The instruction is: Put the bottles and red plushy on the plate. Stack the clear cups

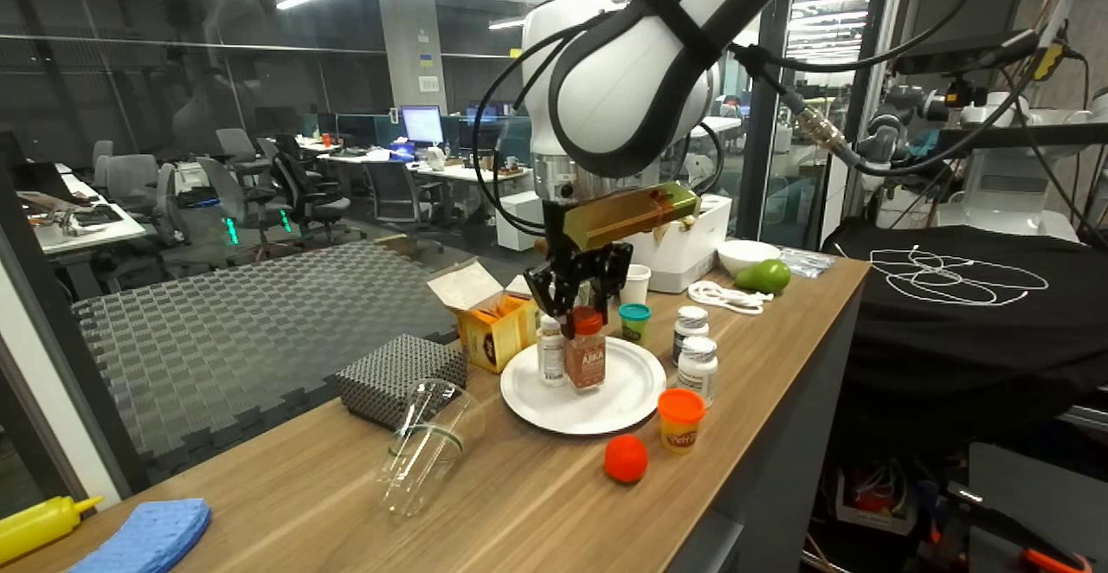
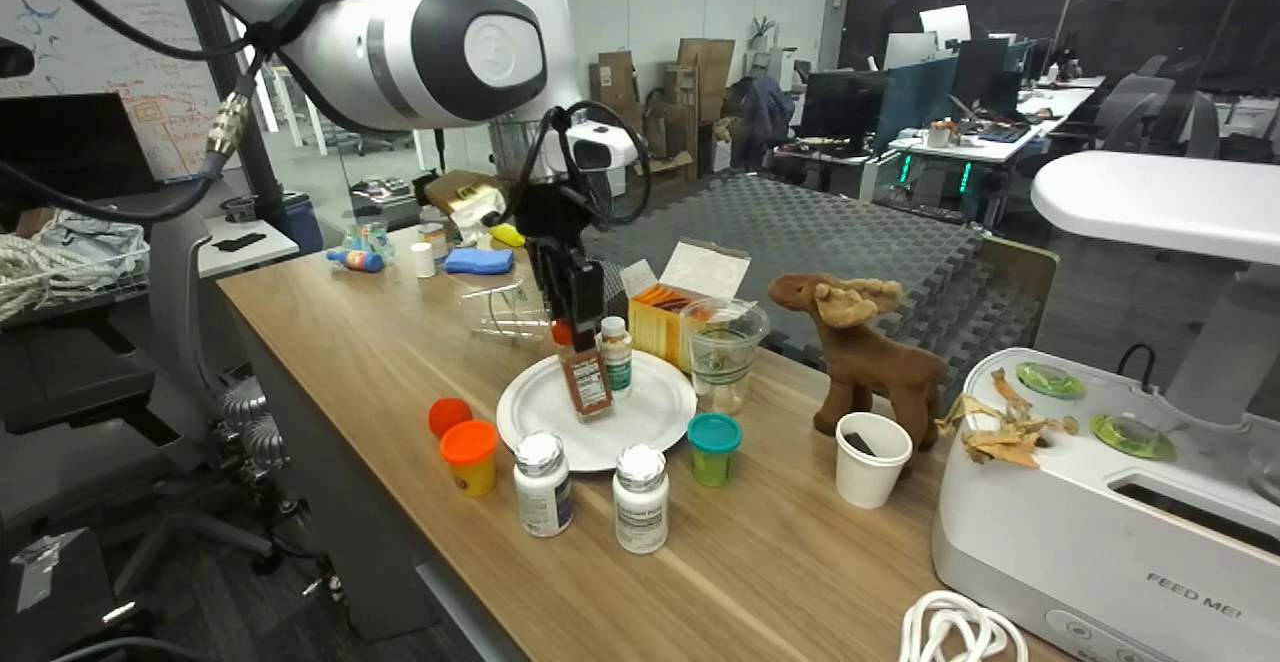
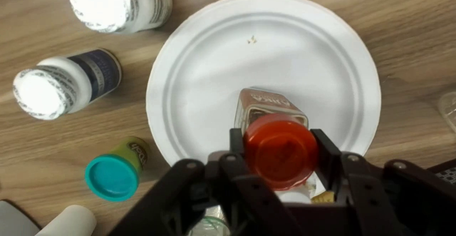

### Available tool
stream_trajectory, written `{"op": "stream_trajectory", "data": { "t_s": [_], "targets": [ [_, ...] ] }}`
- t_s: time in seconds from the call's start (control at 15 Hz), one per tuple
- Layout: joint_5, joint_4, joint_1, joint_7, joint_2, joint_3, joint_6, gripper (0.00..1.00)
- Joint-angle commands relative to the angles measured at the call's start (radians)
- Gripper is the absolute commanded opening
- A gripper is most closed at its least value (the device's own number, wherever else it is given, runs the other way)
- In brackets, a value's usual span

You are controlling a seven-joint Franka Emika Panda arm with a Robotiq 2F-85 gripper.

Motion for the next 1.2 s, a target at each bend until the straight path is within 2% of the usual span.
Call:
{"op": "stream_trajectory", "data": {
  "t_s": [0.0, 0.27, 0.73, 0.8, 0.87, 1.07, 1.13],
  "targets": [
    [-0.046, 0.03, 0.0, 0.006, 0.019, -0.039, 0.062, 0.24],
    [-0.032, 0.033, -0.011, -0.005, 0.026, -0.061, 0.09, 0.24],
    [0.006, 0.058, -0.026, -0.033, 0.069, -0.052, 0.108, 0.24],
    [0.0, 0.061, -0.021, -0.023, 0.076, -0.057, 0.11, 0.74],
    [0.004, 0.064, -0.023, -0.026, 0.077, -0.057, 0.112, 0.75],
    [-0.005, 0.065, -0.021, -0.013, 0.067, -0.067, 0.114, 0.97],
    [-0.014, 0.061, -0.019, -0.007, 0.053, -0.074, 0.109, 1.0]
  ]
}}
